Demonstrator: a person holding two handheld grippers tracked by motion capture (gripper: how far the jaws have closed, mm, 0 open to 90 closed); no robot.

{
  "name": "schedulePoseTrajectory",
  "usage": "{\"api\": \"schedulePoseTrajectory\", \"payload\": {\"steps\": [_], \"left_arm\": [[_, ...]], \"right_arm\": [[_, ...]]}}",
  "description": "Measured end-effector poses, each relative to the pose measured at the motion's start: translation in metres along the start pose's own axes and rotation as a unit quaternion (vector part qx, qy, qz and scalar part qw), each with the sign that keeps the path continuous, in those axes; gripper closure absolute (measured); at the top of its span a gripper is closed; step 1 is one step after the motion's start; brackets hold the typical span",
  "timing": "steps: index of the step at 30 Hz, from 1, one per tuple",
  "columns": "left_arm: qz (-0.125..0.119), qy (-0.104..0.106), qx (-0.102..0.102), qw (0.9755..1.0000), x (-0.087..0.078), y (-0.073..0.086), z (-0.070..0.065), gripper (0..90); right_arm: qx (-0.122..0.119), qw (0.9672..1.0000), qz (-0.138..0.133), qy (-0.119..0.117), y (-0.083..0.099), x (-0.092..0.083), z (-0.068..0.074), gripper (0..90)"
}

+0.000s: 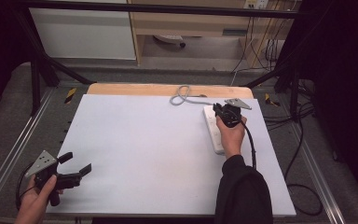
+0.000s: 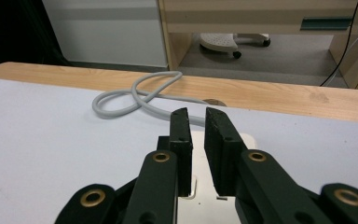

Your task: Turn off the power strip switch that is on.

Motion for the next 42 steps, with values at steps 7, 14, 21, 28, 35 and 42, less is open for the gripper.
{"api": "schedulePoseTrajectory", "payload": {"steps": [7, 14, 21, 28, 35, 42], "left_arm": [[0.0, 0.0, 0.0, 1.0, 0.0, 0.0, 0.0, 5.0], [0.0, 0.0, 0.0, 1.0, 0.0, 0.0, 0.0, 5.0], [0.0, 0.0, 0.0, 1.0, 0.0, 0.0, 0.0, 5.0], [0.0, 0.0, 0.0, 1.0, 0.0, 0.0, 0.0, 5.0], [0.0, 0.0, 0.0, 1.0, 0.0, 0.0, 0.0, 5.0], [0.0, 0.0, 0.0, 1.0, 0.0, 0.0, 0.0, 5.0]], "right_arm": [[-0.01, 0.9999, 0.01, 0.0, 0.005, 0.003, 0.003, 85.3], [-0.011, 0.9997, 0.023, -0.001, 0.01, 0.005, 0.004, 86.5], [-0.014, 0.9993, 0.035, 0.001, 0.015, 0.006, 0.004, 87.4], [-0.016, 0.9989, 0.044, 0.0, 0.018, 0.007, 0.005, 89.9], [-0.012, 0.9985, 0.053, 0.001, 0.022, 0.007, 0.005, 90.0], [-0.009, 0.9984, 0.057, 0.004, 0.025, 0.007, 0.003, 90.0]]}}
Point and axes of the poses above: each handheld gripper's, and its own axes: x roughly forward along the jaws, y roughly out of its underside, z roughly to its left, the point moved 8 cm from there along x, roughly forward along the jaws, and after that the axes turned 7 degrees about x, right-handed, at the moved point
